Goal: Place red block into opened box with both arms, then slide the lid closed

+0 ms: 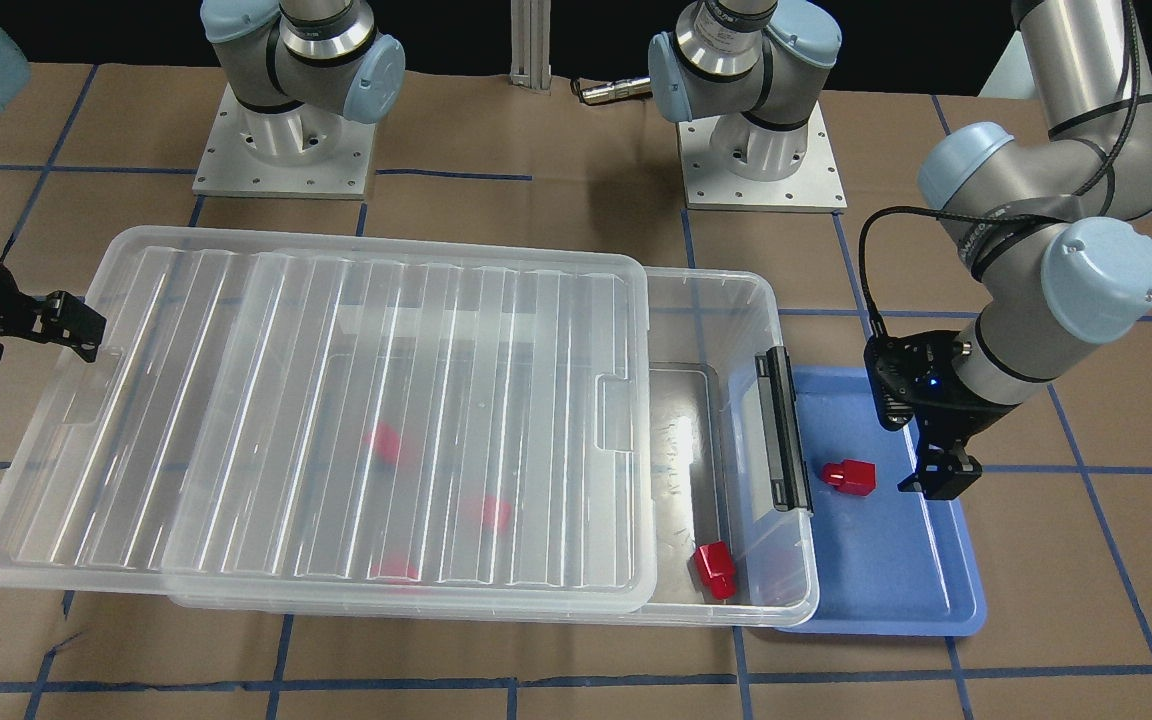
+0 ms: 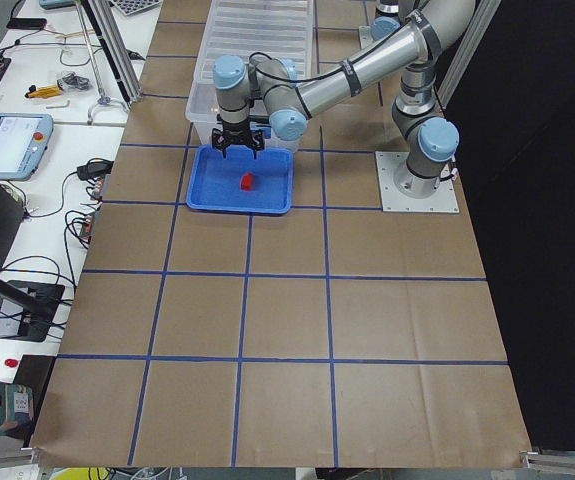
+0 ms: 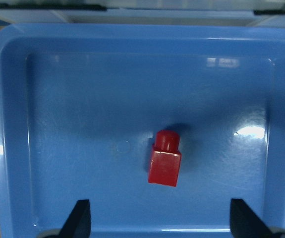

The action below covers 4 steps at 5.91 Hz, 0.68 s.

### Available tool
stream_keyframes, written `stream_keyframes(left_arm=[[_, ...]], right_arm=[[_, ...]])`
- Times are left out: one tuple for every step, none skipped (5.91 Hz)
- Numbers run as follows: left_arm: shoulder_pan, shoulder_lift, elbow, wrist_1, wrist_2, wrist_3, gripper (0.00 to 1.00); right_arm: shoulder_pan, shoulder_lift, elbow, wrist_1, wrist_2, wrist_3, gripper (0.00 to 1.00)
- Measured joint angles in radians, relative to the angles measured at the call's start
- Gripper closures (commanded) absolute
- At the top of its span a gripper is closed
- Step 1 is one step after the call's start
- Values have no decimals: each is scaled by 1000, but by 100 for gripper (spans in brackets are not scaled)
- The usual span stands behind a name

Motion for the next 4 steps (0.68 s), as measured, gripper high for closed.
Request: stream_keyframes(left_arm=[[-4, -51, -4, 38, 4, 24, 2], [-9, -92, -8, 55, 9, 37, 2], [-11, -118, -16, 64, 14, 48, 6], [-11, -132, -26, 73, 22, 53, 14]], right_arm=[[-15, -1, -2, -1, -8, -14, 0], [-35, -1, -3, -1, -11, -30, 0], [-52, -1, -4, -1, -12, -47, 0], [-59, -1, -4, -1, -15, -55, 0]])
